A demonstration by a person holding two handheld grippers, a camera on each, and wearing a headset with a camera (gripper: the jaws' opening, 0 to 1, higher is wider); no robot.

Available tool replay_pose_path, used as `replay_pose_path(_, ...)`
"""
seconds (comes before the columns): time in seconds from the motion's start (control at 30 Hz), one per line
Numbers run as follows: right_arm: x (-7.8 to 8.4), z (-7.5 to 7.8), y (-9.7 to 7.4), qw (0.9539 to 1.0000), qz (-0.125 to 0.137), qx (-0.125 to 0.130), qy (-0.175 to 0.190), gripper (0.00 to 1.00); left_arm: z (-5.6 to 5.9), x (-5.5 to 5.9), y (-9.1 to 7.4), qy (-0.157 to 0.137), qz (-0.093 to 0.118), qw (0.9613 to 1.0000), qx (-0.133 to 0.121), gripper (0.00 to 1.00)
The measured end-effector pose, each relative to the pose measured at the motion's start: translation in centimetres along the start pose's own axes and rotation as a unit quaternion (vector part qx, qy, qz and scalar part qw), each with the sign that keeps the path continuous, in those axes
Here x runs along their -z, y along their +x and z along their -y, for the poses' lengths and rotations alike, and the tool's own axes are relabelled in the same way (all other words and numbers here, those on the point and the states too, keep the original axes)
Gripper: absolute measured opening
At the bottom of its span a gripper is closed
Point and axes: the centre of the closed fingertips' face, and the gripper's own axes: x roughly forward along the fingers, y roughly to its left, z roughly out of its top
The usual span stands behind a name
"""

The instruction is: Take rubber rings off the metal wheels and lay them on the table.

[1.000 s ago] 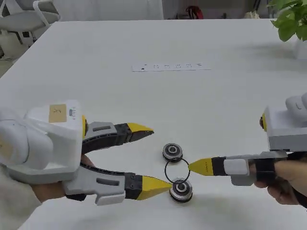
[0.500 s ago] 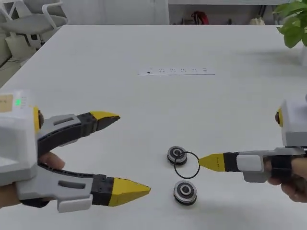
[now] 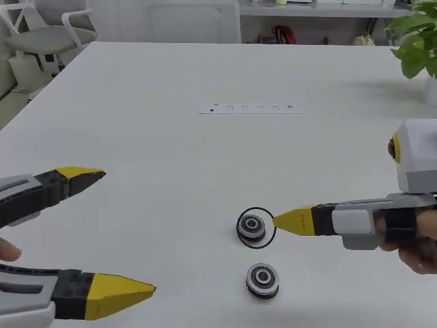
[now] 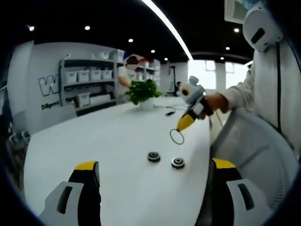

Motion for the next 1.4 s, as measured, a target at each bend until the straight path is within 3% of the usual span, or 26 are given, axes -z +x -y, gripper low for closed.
replay_pose_path(0.23,-0.7,-1.1,0.9,0.9998,-0.010,-0.008,-0.015,0.00,-0.3,1.1,-1.5,-0.017,0.001,0.9995,-0.026,0.99)
replay_pose_path(0.43,-1.9,-2.3,2.1,0.9992,-0.014,-0.020,-0.032,0.00,0.5,2.4,-2.2,-0.039,0.003,0.9985,-0.038,0.98)
replay_pose_path(0.6,-2.1,-2.6,3.6,0.9987,-0.013,-0.029,-0.039,0.00,1.2,3.8,-2.7,-0.054,-0.010,0.9977,-0.041,0.98)
replay_pose_path(0.73,-1.2,-2.6,5.1,0.9988,-0.020,-0.037,-0.024,0.00,1.9,3.9,-2.9,-0.058,-0.013,0.9974,-0.042,0.98)
replay_pose_path(0.93,0.6,-2.5,6.7,0.9981,-0.042,-0.042,-0.016,0.00,1.9,3.6,-3.0,-0.060,-0.009,0.9968,-0.051,0.98)
replay_pose_path(1.4,4.2,-0.2,8.2,0.9965,-0.082,-0.014,0.003,0.00,1.9,3.4,-3.0,-0.060,-0.009,0.9968,-0.053,0.98)
